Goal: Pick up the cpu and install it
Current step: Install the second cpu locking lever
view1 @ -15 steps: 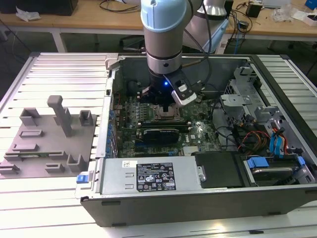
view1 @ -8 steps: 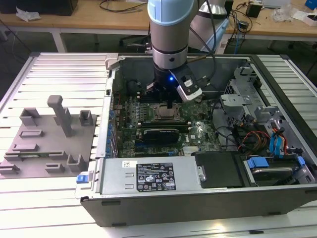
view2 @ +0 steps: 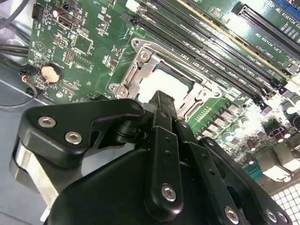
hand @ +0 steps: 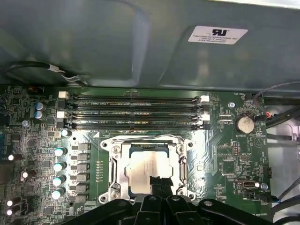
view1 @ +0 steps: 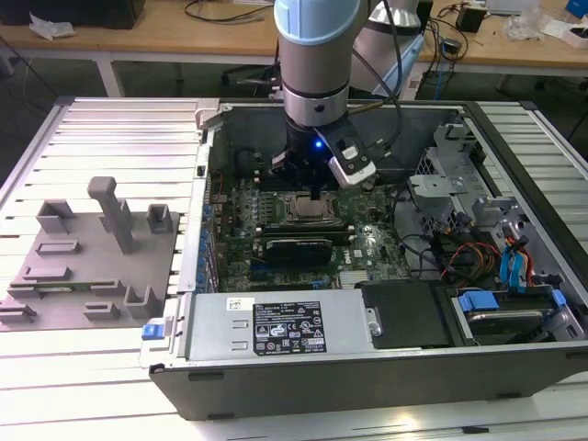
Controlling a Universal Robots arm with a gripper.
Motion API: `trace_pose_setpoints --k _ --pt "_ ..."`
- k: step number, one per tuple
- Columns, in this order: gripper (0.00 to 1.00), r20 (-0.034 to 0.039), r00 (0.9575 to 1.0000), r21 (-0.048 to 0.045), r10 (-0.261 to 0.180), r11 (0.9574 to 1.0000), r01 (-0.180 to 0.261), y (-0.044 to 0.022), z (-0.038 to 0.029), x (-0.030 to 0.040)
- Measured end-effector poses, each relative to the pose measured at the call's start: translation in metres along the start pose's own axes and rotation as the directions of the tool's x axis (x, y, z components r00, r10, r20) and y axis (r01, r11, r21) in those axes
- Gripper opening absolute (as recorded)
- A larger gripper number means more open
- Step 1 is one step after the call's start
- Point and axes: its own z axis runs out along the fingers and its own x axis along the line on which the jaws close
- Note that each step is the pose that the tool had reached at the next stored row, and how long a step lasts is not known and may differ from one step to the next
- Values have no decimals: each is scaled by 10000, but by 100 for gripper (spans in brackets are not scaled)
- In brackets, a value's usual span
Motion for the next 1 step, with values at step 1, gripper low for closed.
trace_pose_setpoints --k 1 --pt "11 0 10000 0 0 10000 0 0 0 0"
